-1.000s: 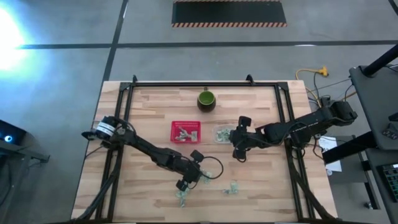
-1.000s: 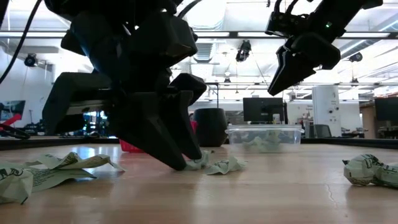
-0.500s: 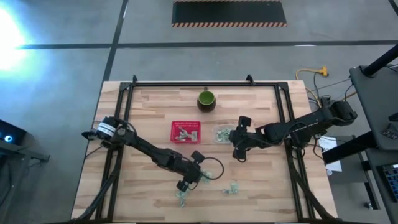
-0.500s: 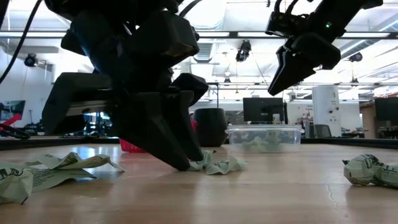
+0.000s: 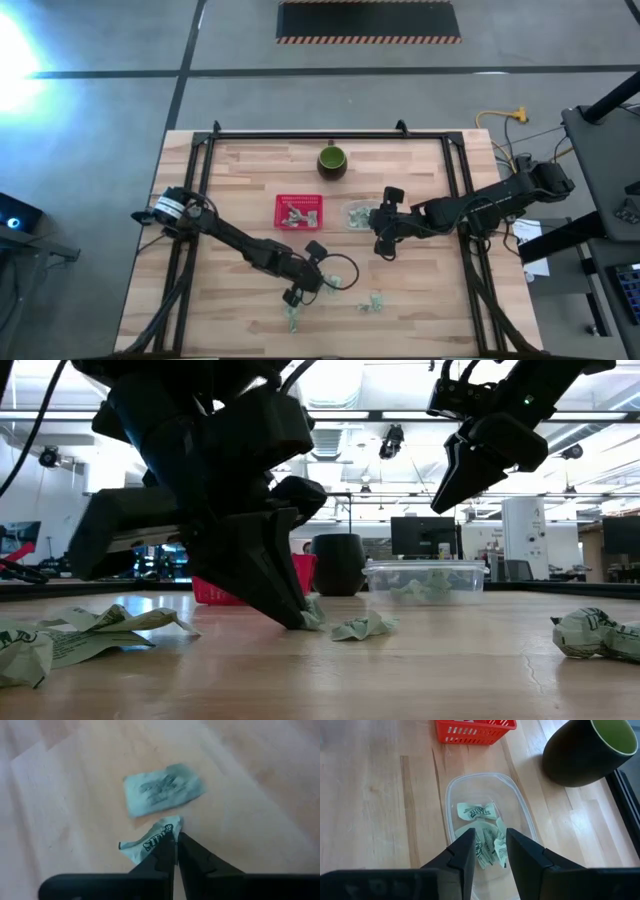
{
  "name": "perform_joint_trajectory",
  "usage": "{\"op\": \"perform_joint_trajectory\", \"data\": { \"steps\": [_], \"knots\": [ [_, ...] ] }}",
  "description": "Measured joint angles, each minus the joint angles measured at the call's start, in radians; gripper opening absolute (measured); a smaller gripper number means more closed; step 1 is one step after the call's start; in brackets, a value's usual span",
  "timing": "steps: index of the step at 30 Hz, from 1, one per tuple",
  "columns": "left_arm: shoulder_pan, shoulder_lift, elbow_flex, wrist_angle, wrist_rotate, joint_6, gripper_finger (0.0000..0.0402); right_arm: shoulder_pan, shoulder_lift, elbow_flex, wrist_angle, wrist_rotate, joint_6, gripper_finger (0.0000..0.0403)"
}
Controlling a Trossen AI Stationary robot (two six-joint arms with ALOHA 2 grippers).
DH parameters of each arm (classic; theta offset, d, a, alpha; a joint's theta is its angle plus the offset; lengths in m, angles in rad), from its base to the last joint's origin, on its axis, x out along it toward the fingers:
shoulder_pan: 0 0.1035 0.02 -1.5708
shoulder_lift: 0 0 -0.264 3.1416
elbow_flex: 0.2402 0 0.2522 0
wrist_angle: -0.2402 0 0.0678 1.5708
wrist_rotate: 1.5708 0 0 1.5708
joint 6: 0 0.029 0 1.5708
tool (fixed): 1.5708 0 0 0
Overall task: Pick and place items into bin
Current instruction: Put the stevia packet into the red bin
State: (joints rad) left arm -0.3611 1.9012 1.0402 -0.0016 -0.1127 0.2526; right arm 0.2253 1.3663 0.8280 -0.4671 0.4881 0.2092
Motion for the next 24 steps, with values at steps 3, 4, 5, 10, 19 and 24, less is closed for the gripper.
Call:
{"op": "perform_joint_trajectory", "data": {
  "steps": [3, 4, 5, 10, 19, 24],
  "knots": [
    [0.002, -0.026, -0.003, -0.048, -0.060, 0.000, 0.0001, 0.000, 0.000, 0.000, 0.000, 0.000, 0.000, 0.0095],
    [0.002, -0.037, -0.003, -0.063, -0.083, -0.002, 0.0001, 0.000, 0.000, 0.000, 0.000, 0.000, 0.000, 0.0094],
    [0.001, -0.052, -0.003, -0.079, -0.110, -0.004, 0.0001, 0.000, 0.000, 0.000, 0.000, 0.000, 0.000, 0.0093],
    [-0.002, -0.132, -0.003, -0.173, -0.201, -0.004, 0.0001, 0.000, 0.000, 0.000, 0.000, 0.000, 0.000, 0.0091],
    [0.037, -0.306, -0.035, -0.338, -0.426, -0.001, 0.0001, 0.000, 0.001, 0.000, 0.002, 0.000, 0.004, 0.0087],
    [0.108, -0.391, -0.084, -0.352, -0.436, -0.001, 0.0001, 0.000, 0.001, 0.000, 0.002, 0.000, 0.009, 0.0082]
  ]
}}
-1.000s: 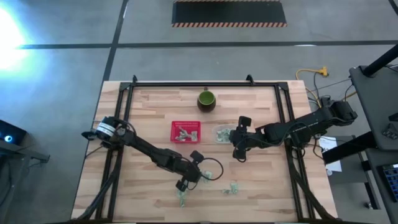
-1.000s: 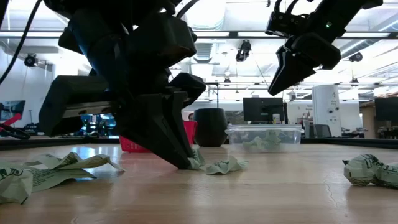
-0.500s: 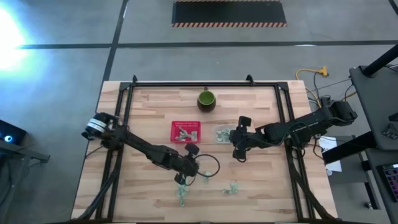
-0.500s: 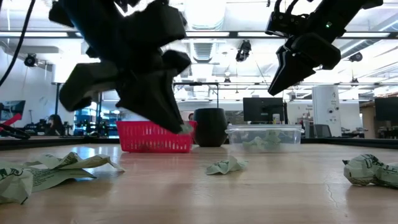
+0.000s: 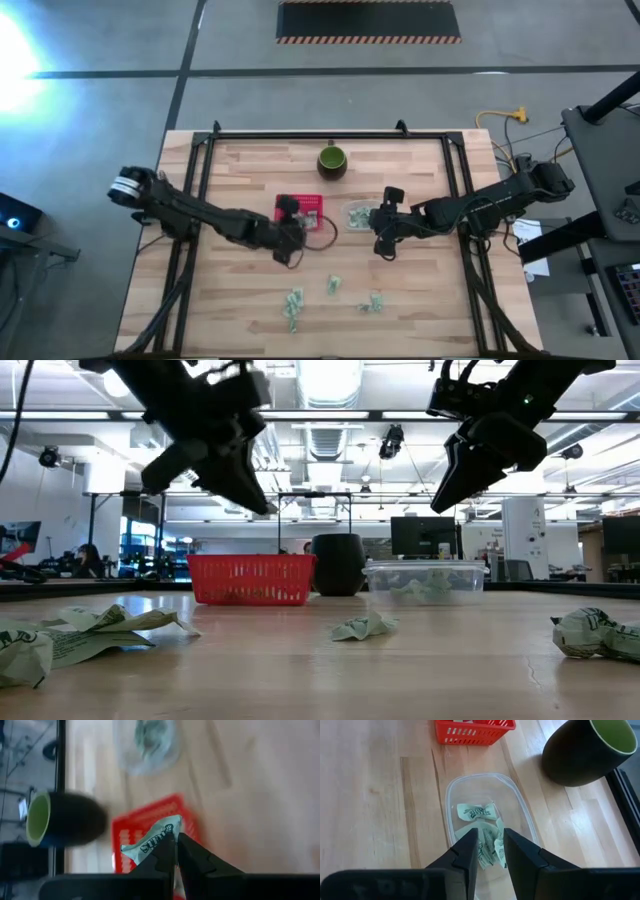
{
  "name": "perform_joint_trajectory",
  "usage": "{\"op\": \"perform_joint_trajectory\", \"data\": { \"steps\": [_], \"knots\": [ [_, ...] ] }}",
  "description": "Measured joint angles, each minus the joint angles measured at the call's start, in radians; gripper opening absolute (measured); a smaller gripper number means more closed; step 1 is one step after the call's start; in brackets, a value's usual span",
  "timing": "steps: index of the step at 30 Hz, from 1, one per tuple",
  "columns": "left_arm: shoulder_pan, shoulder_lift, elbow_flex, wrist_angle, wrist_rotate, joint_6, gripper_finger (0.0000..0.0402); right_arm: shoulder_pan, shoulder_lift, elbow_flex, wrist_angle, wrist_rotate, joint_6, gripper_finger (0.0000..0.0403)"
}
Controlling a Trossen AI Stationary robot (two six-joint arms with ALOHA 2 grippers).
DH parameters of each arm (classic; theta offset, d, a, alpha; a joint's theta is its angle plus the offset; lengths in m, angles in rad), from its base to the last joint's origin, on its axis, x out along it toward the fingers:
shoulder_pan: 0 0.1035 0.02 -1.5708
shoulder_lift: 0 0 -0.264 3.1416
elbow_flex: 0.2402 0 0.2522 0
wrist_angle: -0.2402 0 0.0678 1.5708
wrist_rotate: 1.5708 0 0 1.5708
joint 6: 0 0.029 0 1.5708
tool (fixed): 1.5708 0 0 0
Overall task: Pick and place items into bin
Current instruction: Put the stevia packet into the red bin
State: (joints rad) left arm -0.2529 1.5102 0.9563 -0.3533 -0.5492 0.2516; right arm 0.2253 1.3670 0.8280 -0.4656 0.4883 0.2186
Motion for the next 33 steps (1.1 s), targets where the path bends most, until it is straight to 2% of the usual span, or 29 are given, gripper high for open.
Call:
{"op": "perform_joint_trajectory", "data": {
  "steps": [5, 12, 25, 28, 33],
  "knots": [
    [0.092, -0.044, -0.073, 0.003, 0.001, -0.007, 0.0001, 0.000, 0.000, 0.000, 0.001, 0.000, 0.002, 0.0084],
    [0.185, -0.052, -0.158, 0.102, 0.013, -0.011, 0.0001, 0.000, 0.000, 0.000, 0.002, 0.000, 0.002, 0.0083],
    [0.192, -0.050, -0.174, 0.154, 0.034, -0.009, 0.0003, 0.000, 0.000, 0.000, 0.005, 0.000, 0.002, 0.0072],
    [0.192, -0.050, -0.174, 0.154, 0.065, -0.009, 0.0017, 0.000, 0.000, 0.000, 0.006, 0.000, 0.002, 0.0072],
    [0.192, -0.049, -0.173, 0.162, 0.073, -0.009, 0.0068, 0.000, 0.003, 0.000, 0.010, 0.000, 0.002, 0.0072]
  ]
}}
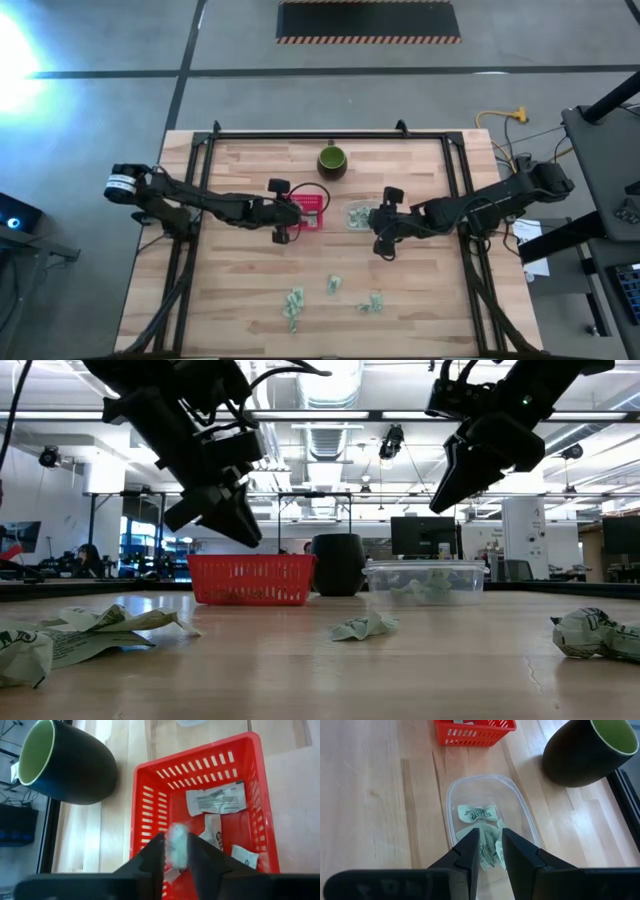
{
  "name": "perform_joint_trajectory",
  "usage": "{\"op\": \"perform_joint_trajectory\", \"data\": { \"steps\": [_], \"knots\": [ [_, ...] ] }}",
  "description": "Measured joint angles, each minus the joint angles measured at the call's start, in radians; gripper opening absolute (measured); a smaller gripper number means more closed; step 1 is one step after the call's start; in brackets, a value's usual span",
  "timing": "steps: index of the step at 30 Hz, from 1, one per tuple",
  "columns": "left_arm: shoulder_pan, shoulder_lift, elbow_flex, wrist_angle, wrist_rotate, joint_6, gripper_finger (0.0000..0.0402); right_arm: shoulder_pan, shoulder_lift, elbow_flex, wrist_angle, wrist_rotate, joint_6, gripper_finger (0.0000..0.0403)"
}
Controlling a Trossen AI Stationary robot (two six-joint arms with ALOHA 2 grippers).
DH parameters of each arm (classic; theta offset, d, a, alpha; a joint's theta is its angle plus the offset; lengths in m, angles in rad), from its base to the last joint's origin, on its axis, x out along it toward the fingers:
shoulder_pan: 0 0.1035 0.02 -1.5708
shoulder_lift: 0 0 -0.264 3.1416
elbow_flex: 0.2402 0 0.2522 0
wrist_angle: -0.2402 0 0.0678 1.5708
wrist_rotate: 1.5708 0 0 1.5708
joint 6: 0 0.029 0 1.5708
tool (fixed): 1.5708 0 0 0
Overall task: Pick and place items into bin
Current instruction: Put the stevia packet into the red bin, then put the stevia packet into the transparent bin
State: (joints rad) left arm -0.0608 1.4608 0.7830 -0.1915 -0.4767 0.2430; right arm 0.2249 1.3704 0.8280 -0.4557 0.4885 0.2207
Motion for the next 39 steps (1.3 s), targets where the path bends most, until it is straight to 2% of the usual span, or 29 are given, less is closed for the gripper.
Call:
{"op": "perform_joint_trajectory", "data": {
  "steps": [5, 9, 12, 20, 24, 30, 33, 39],
  "knots": [
    [0.000, -0.003, 0.000, -0.001, 0.000, -0.001, 0.0115, 0.000, 0.026, 0.000, 0.022, 0.000, -0.003, 0.0072],
    [-0.001, -0.011, 0.004, -0.012, 0.000, -0.002, 0.0135, 0.000, 0.049, 0.000, 0.035, -0.010, -0.014, 0.0072],
    [-0.014, -0.041, 0.004, -0.026, 0.000, -0.017, 0.0137, 0.000, 0.058, 0.000, 0.068, -0.106, -0.046, 0.0072],
    [-0.094, -0.191, 0.002, -0.166, 0.001, -0.158, 0.0138, 0.002, 0.098, 0.000, 0.309, -0.394, -0.189, 0.0072],
    [-0.143, -0.266, -0.002, -0.226, 0.003, -0.235, 0.0138, 0.007, 0.148, 0.000, 0.397, -0.499, -0.227, 0.0072],
    [-0.195, -0.320, -0.020, -0.219, 0.002, -0.239, 0.0138, 0.015, 0.263, 0.000, 0.518, -0.657, -0.222, 0.0073],
    [-0.202, -0.334, -0.038, -0.219, 0.001, -0.240, 0.0138, 0.031, 0.322, 0.001, 0.574, -0.708, -0.211, 0.0073],
    [-0.202, -0.344, -0.054, -0.214, 0.000, -0.241, 0.0138, 0.060, 0.387, 0.001, 0.691, -0.709, -0.218, 0.0073]
  ]
}}
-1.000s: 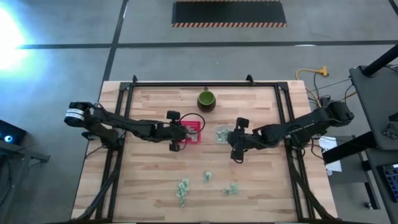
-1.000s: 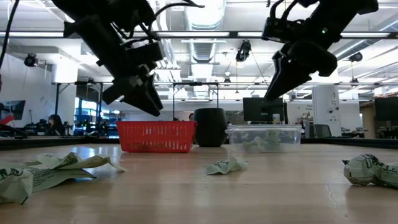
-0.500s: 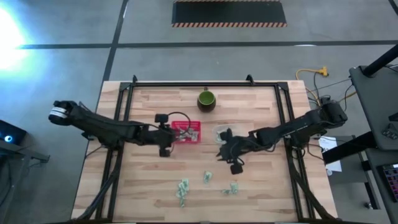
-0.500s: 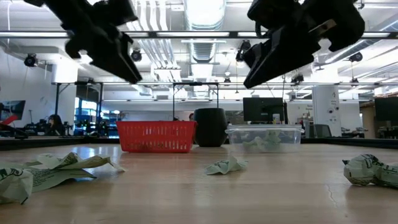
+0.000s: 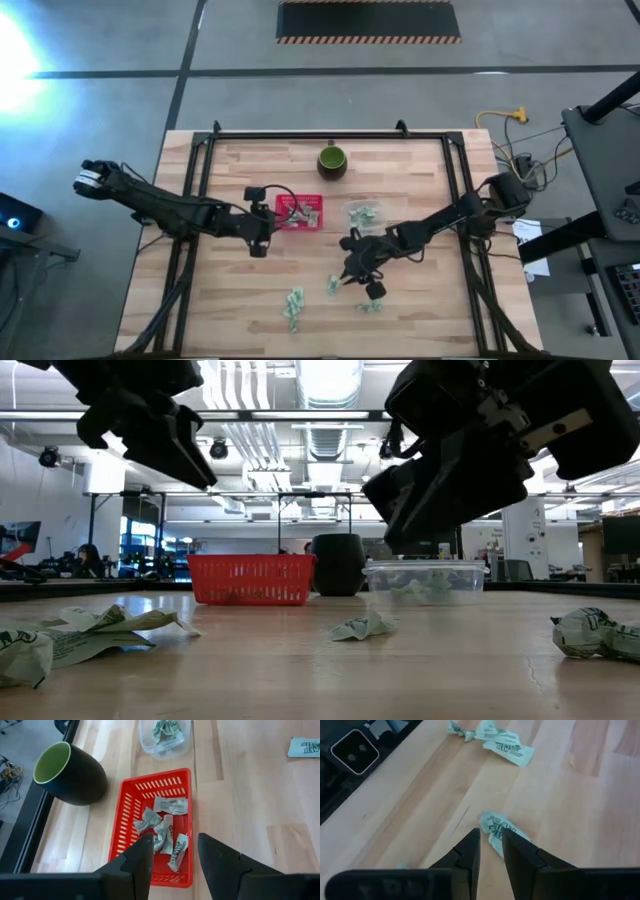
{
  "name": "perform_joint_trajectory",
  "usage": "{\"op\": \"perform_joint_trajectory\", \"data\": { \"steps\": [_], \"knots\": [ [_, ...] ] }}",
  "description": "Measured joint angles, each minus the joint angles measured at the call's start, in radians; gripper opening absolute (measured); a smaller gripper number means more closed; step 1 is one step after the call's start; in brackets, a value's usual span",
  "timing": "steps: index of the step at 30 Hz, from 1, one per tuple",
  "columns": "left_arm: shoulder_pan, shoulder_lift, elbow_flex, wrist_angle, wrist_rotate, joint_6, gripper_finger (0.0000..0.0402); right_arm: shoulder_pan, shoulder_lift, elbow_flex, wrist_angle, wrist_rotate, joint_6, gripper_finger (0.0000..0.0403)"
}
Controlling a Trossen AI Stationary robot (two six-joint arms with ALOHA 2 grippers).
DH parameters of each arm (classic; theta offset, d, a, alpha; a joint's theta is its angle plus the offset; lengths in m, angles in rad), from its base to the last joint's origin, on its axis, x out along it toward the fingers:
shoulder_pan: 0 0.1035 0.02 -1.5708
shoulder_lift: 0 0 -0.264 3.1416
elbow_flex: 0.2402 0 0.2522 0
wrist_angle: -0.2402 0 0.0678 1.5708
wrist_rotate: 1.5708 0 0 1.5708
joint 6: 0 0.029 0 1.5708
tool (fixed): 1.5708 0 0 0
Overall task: Pick and place items into bin
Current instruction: Put the stevia packet into the transparent bin
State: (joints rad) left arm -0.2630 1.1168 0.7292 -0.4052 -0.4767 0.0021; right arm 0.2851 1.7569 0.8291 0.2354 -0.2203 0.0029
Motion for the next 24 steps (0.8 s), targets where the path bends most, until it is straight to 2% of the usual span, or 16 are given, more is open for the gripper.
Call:
{"op": "perform_joint_trajectory", "data": {
  "steps": [6, 15, 24],
  "knots": [
    [0.000, -0.001, 0.001, -0.002, 0.000, 0.000, 0.0138, 0.022, 0.053, 0.019, 0.062, 0.011, -0.019, 0.0095],
    [0.000, -0.001, 0.001, -0.005, 0.000, -0.004, 0.0138, 0.045, 0.111, 0.074, 0.058, 0.011, -0.054, 0.0140],
    [0.000, -0.001, 0.001, -0.003, 0.000, -0.018, 0.0138, 0.053, 0.131, 0.078, 0.068, 0.014, -0.067, 0.0134]
  ]
}}
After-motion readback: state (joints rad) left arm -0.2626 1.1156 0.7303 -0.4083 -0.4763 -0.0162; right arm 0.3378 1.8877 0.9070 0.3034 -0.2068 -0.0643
